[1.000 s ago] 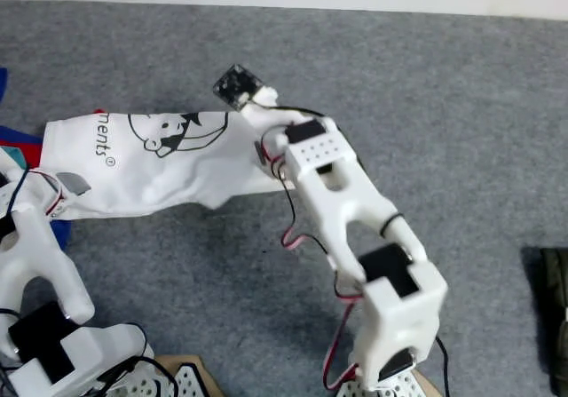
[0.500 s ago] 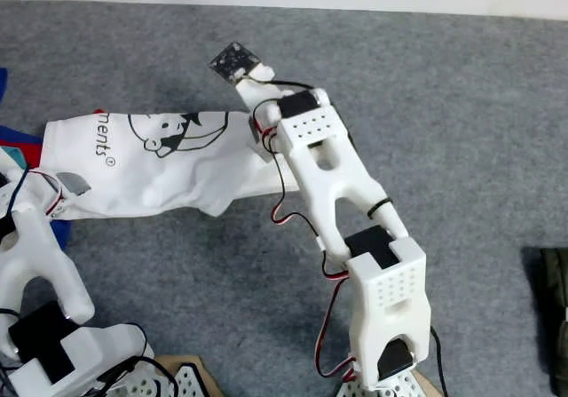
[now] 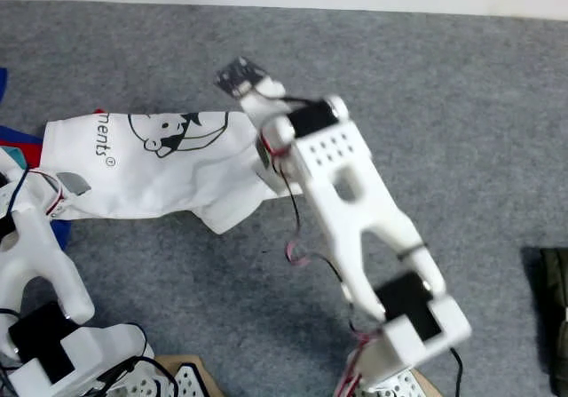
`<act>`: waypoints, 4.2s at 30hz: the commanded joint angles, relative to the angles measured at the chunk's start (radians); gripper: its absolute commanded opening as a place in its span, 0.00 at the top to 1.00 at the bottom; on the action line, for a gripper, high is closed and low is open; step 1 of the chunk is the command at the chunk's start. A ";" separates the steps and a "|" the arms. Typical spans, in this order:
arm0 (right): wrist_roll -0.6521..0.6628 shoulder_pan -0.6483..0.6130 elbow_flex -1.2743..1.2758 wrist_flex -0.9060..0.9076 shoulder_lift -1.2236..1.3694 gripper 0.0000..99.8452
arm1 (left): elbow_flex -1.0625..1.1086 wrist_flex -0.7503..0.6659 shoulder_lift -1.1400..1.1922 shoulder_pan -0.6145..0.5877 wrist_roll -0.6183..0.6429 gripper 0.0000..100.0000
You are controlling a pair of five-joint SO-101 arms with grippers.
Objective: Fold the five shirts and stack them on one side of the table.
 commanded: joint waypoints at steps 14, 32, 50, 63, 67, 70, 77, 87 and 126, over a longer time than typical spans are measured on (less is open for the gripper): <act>-0.057 -0.183 0.799 -0.568 -0.305 0.99 | -0.004 -0.008 -0.044 0.013 -0.003 0.67; -0.051 -0.143 0.452 -0.776 0.087 0.99 | -0.004 -0.009 -0.044 0.010 -0.003 0.67; -0.049 -0.117 0.209 -0.773 0.168 0.99 | 0.001 -0.011 -0.044 0.015 -0.003 0.67; -0.051 -0.102 -0.137 -0.697 0.440 0.99 | 0.044 -0.041 -0.044 0.013 -0.006 0.67; -0.052 -0.102 -0.188 -0.684 0.443 0.99 | 0.044 -0.041 -0.044 0.016 -0.006 0.67; -0.051 -0.102 -0.191 -0.688 0.447 0.99 | 0.044 -0.041 -0.044 0.016 -0.006 0.67; -0.051 -0.099 -0.199 -0.694 0.526 0.99 | 0.044 -0.041 -0.044 0.016 -0.006 0.67; -0.098 -0.104 -0.018 -0.470 0.081 0.99 | -0.044 0.037 -0.053 0.031 -0.003 0.67; -0.028 -0.117 0.946 -0.863 -0.576 0.99 | -0.074 -0.183 0.222 0.024 -0.006 0.81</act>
